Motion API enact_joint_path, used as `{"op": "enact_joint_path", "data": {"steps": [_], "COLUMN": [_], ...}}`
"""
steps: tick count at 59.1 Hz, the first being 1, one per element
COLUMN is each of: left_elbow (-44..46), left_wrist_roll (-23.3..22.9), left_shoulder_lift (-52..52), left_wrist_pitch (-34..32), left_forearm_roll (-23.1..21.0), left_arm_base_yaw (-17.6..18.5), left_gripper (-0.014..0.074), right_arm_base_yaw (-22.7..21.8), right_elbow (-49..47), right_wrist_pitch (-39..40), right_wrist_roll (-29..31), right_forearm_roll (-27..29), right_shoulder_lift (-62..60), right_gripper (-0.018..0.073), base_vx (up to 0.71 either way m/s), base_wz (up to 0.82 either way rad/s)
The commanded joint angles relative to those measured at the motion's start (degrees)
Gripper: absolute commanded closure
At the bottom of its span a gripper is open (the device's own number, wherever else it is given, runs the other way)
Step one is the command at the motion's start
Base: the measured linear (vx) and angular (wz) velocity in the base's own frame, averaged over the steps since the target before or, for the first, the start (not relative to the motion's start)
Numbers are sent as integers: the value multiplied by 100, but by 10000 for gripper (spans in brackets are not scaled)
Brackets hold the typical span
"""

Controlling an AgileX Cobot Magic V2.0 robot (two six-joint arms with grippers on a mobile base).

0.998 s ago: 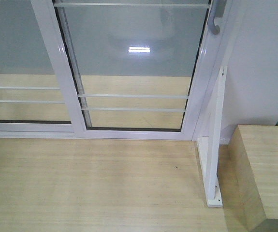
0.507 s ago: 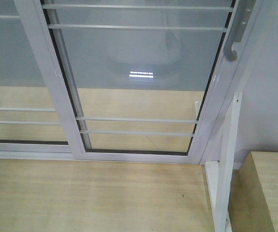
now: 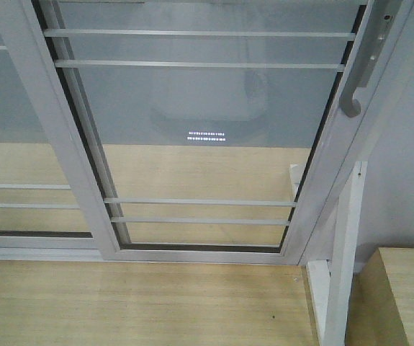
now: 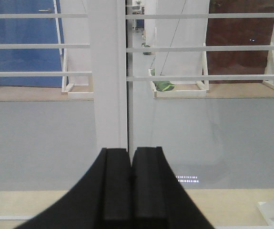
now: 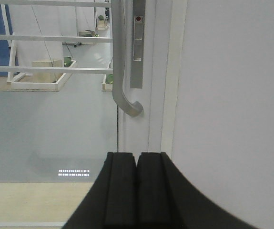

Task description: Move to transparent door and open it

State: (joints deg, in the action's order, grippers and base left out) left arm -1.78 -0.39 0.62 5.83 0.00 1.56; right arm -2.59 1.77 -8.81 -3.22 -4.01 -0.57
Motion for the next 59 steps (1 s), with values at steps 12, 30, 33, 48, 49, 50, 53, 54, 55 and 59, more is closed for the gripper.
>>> {"op": "enact_joint_path", "data": {"steps": [12, 30, 33, 48, 49, 50, 53, 54, 55, 59], "left_elbow": [-74, -74, -74, -74, -74, -74, -74, -74, -74, -74], "left_wrist_roll": [-46, -46, -46, -46, -46, -46, -46, -46, -46, -46], "left_shoulder_lift": [85, 64, 78, 78, 78, 78, 78, 78, 78, 78], "left_wrist_pitch": [-474, -484, -467, -472, -472, -472, -472, -472, -472, -472], "left_forearm_roll": [-36, -36, -36, -36, -36, -36, -36, -36, -36, -36], "left_arm_base_yaw": [33, 33, 33, 33, 33, 33, 33, 33, 33, 33], "left_gripper": [603, 603, 603, 603, 603, 603, 603, 603, 603, 603], "right_arm_base_yaw": [-24, -24, -31, -25, -25, -25, -25, -25, -25, -25], "right_elbow": [17, 17, 17, 17, 17, 17, 17, 17, 17, 17], "right_wrist_pitch": [479, 484, 478, 484, 484, 484, 479, 484, 484, 484], "right_wrist_roll": [59, 59, 59, 59, 59, 59, 59, 59, 59, 59], "right_forearm_roll": [-36, -36, -36, -30, -30, -30, -30, -30, -30, -30], "right_shoulder_lift": [-88, -88, -88, -88, -88, -88, -88, -88, -88, -88], "right_gripper": [566, 566, 566, 566, 566, 566, 566, 566, 566, 566], "base_vx": [7, 4, 1, 0, 0, 0, 0, 0, 0, 0], "base_wz": [-1, -1, -3, 1, 0, 0, 0, 0, 0, 0]}}
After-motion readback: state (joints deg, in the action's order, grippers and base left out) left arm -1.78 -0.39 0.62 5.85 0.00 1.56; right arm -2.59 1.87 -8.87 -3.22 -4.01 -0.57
